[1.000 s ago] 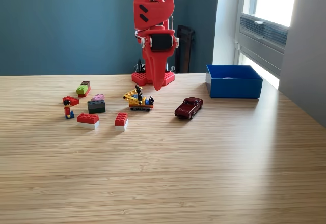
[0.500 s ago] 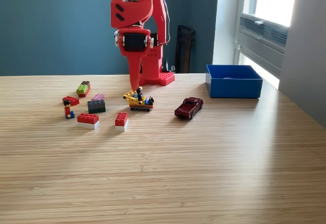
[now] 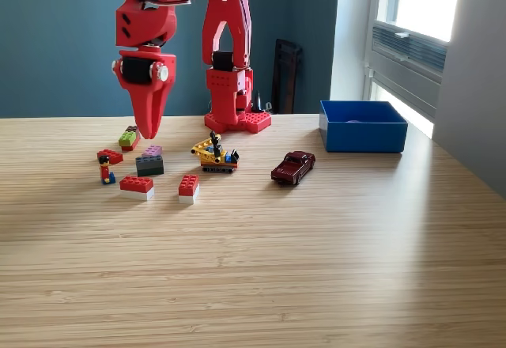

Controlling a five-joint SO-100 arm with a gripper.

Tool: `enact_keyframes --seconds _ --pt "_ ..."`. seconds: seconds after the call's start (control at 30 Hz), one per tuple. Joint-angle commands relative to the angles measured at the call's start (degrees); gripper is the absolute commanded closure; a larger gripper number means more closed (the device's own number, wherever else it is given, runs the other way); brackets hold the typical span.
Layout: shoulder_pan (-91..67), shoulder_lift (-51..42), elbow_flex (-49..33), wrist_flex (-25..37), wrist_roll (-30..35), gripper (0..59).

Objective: Grasp a lego block and put it in the bin.

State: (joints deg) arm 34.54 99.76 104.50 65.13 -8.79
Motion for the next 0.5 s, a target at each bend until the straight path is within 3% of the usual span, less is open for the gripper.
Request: enact_keyframes --seconds 0.03,0.5 --pt "5.6 4.8 0.9 -0.3 1.4 56.1" --pt "10.8 4.9 5.1 -0.2 2.5 55.1"
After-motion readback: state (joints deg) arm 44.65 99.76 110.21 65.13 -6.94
